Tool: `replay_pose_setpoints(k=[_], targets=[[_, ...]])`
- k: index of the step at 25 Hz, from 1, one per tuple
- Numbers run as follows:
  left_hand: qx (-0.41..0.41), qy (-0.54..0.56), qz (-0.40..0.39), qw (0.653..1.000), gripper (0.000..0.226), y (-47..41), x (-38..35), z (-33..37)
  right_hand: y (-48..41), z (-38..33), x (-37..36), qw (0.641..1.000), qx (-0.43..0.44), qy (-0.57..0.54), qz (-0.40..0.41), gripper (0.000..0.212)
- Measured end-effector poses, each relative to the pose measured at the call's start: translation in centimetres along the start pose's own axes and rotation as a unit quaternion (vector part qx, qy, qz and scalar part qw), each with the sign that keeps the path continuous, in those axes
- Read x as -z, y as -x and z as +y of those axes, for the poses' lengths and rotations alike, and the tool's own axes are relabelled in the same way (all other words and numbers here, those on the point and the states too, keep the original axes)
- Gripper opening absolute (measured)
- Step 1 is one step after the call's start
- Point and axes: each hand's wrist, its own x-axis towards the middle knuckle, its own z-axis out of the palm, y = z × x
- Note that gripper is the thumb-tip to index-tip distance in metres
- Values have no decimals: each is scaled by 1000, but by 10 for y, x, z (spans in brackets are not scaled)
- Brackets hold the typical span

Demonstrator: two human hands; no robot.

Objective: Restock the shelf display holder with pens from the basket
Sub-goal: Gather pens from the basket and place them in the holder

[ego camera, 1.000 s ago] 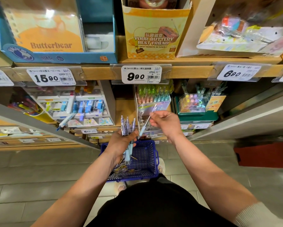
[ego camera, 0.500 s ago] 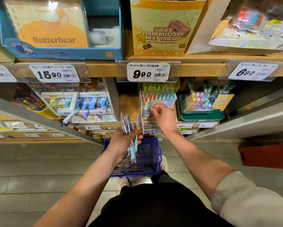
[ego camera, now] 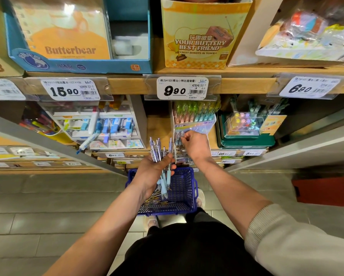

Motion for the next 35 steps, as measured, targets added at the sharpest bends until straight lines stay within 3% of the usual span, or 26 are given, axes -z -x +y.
replay_pose_setpoints(k=[3, 6, 9, 10, 12, 16, 21, 23, 27, 35], targets=[[7, 3, 2, 1000, 23, -1, -3, 0, -1, -4, 7, 998, -27, 20, -43, 18], [3, 4, -1, 1000, 31, -2, -6, 1, 11, -4, 22, 989, -75, -105, -73, 13], [-4, 0, -8, 1000, 37, -2, -11, 0, 40, -9, 41, 920, -73, -347, -169, 17], [-5, -3, -13, 1000, 34, -1, -13, 0, 48, -10, 44, 895, -69, -393, -200, 17], [-8, -12, -17, 1000, 25, 0, -16, -2, 55, -9, 47, 882, -65, -413, -217, 14], [-9, -19, -4, 1000, 17, 2, -16, -5, 58, -8, 47, 879, -78, -424, -206, 20], [26, 2, 35, 999, 17, -1, -14, -6, 44, -3, 59, 866, -65, -494, -38, 9], [40, 8, 42, 998, 16, -1, -12, -7, 37, 4, 66, 879, -54, -473, 16, 12], [79, 34, 24, 996, 17, -1, -8, -8, 34, 11, 57, 944, 17, -319, 84, 12], [71, 44, 15, 996, 5, 0, -4, -2, 26, 11, 20, 980, 47, -181, 63, 19]])
